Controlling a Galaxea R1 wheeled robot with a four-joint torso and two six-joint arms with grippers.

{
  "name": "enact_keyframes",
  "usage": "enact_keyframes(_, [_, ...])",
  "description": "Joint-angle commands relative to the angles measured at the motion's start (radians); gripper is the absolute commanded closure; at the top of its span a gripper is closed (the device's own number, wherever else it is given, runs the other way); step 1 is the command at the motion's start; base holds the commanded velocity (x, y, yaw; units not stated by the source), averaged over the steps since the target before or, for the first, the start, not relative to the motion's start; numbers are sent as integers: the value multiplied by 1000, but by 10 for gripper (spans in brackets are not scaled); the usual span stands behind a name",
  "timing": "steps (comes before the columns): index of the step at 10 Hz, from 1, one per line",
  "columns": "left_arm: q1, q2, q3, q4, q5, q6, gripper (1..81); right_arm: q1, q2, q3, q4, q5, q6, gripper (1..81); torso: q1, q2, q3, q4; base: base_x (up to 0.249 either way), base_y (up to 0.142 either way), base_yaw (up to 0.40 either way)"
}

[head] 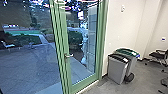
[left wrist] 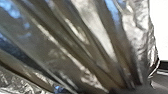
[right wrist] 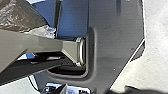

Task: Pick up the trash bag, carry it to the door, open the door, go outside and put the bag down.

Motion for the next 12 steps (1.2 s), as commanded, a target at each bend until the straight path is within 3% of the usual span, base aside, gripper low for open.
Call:
enact_keyframes(1, [-53,4,6,9,74,10,811,38,4,8,2,-58,1,10,0,0,0,0,131,0,0])
enact_keyframes(12, [-48,5,3,8,73,10,811,38,11,8,-7,-58,-1,10,0,0,0,0,135,0,0])
